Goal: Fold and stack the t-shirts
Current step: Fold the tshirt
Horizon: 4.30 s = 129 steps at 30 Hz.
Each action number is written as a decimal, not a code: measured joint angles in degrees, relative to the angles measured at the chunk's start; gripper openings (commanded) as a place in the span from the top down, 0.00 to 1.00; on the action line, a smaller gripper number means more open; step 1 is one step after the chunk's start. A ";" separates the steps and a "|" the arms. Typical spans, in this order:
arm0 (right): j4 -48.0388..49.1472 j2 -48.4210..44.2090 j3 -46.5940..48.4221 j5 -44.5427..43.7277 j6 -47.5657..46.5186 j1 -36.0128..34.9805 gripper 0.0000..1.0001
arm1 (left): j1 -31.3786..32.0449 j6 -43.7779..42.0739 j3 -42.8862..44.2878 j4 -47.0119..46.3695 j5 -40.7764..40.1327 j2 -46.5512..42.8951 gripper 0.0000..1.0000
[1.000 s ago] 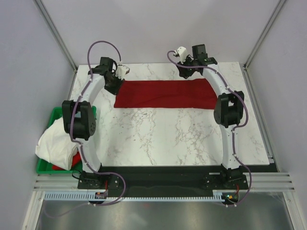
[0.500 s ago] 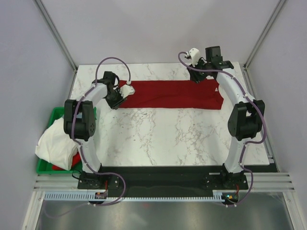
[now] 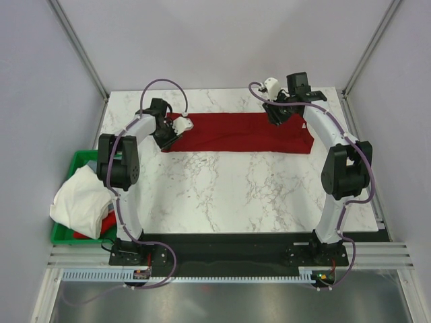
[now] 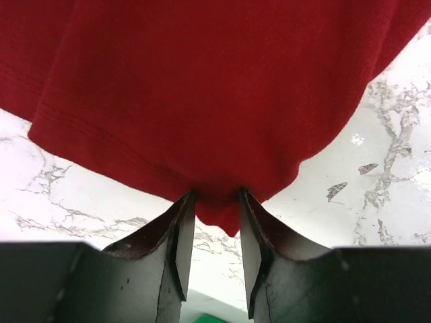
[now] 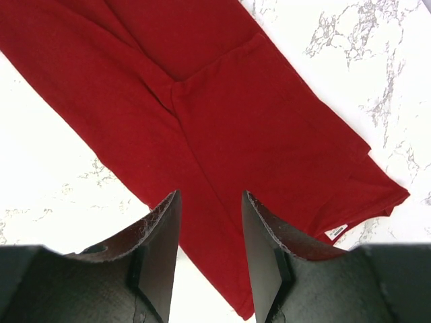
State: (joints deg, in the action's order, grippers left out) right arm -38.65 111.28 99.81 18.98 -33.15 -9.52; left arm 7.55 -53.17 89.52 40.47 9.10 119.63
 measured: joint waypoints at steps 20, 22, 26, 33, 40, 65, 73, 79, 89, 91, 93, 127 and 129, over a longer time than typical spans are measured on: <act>0.52 0.79 -1.31 -6.10 1.95 6.21 0.57 | 2.03 0.11 -7.91 10.38 2.86 -9.88 0.98; 0.48 2.03 -1.31 -6.71 2.32 6.86 0.57 | 4.79 0.33 -11.39 13.70 3.65 -15.52 0.98; 0.50 5.09 -1.31 -6.88 2.32 6.40 0.57 | 14.29 1.88 -16.61 20.59 6.38 -24.24 0.94; 0.50 9.09 -1.29 -6.82 3.69 5.95 0.57 | 25.16 6.67 -21.59 31.04 10.93 -27.30 0.68; 0.70 9.18 -1.14 -7.30 5.64 5.99 0.58 | 24.79 8.96 -20.50 31.95 10.56 -30.51 0.72; -1.16 27.61 19.54 -13.22 7.41 5.88 0.58 | 25.40 16.39 -20.87 14.43 9.18 -12.37 0.90; -0.68 36.61 34.18 -13.05 6.80 4.17 0.54 | 27.04 19.12 -15.98 14.38 6.27 -12.35 0.86; 4.20 38.80 37.18 -15.30 8.22 2.45 0.51 | 26.93 20.37 -11.67 14.21 0.83 -16.94 0.86; 9.97 20.70 16.06 -15.19 11.45 3.45 0.50 | 27.96 20.35 -15.06 14.78 0.74 -20.85 0.94; 10.16 17.29 14.67 -13.86 12.87 4.07 0.51 | 28.28 20.33 -16.22 14.08 1.03 -20.11 0.94; 10.47 15.19 14.03 -12.46 14.34 4.33 0.51 | 28.44 20.28 -17.29 12.94 1.03 -19.15 0.94; 6.36 35.23 29.81 -10.64 13.62 -0.90 0.50 | 50.53 25.27 -2.03 12.98 11.32 -0.09 0.93; 6.36 37.07 32.85 -10.23 13.66 -1.03 0.49 | 51.41 25.94 1.49 12.94 12.31 2.01 0.93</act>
State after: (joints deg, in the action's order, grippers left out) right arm -32.29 148.35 132.66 8.75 -19.49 -10.55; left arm 58.96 -27.22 91.00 53.41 21.41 121.64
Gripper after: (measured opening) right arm 0.496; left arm 0.066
